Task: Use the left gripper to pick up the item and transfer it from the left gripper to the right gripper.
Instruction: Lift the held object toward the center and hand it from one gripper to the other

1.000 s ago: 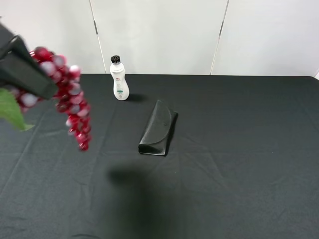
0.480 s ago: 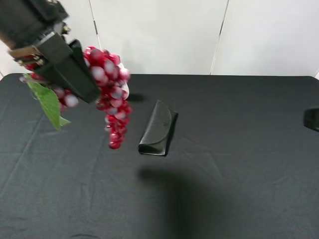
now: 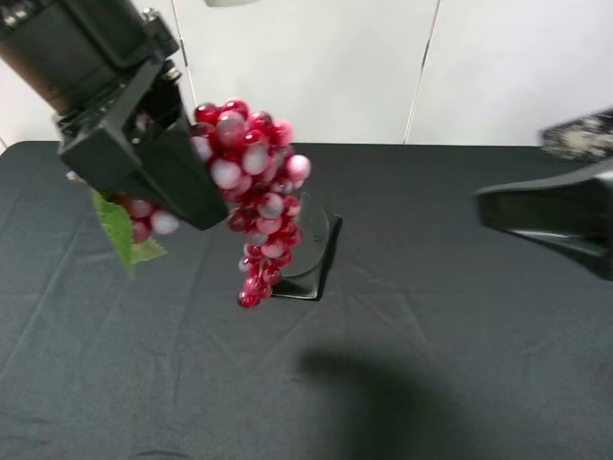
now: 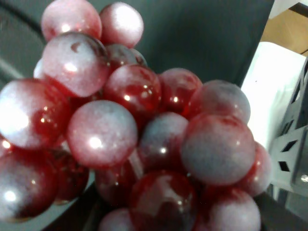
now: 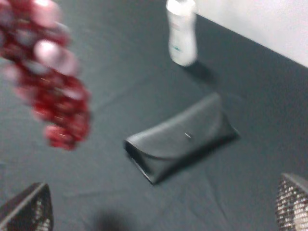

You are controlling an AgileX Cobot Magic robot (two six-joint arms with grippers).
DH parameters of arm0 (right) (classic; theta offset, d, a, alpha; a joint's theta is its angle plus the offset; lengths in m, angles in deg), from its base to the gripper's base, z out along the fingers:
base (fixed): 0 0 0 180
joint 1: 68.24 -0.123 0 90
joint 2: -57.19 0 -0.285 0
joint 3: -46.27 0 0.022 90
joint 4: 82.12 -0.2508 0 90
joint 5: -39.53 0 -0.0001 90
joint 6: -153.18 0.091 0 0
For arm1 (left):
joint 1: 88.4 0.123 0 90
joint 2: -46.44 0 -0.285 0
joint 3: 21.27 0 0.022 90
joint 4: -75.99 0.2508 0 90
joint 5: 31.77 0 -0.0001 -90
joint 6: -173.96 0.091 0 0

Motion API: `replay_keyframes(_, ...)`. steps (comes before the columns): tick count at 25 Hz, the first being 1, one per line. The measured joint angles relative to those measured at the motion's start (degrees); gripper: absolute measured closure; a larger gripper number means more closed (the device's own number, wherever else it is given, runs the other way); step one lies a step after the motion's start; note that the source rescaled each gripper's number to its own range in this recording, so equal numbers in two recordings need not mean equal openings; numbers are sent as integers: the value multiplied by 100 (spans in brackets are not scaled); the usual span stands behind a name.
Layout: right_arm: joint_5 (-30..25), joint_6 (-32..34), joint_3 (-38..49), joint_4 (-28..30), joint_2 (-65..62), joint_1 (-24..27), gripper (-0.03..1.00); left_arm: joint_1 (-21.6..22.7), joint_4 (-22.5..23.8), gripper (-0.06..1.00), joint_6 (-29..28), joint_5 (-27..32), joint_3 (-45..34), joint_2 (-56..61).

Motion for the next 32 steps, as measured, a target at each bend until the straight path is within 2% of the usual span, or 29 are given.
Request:
replay_keyframes(6, 1101, -658, 0, -497, 849, -1033, -3, -138, -241, 94, 454, -620, 0, 0)
replay_keyframes(10, 1810, -733, 0, -519, 1327, -1570, -3, -156, -561, 94, 722, -766, 0, 0)
replay_keyframes(16, 2751, -762, 0, -535, 1833, -2243, -3, -156, -662, 94, 791, -1020, 0, 0)
replay_keyframes(25, 3691, -772, -23, -541, 2460, -2685, -3, -156, -849, 94, 889, -1178, 0, 0)
replay_keyframes(32, 3987, -778, -68, -541, 2864, -2693, -3, -156, -1044, 94, 1016, -1233, 0, 0)
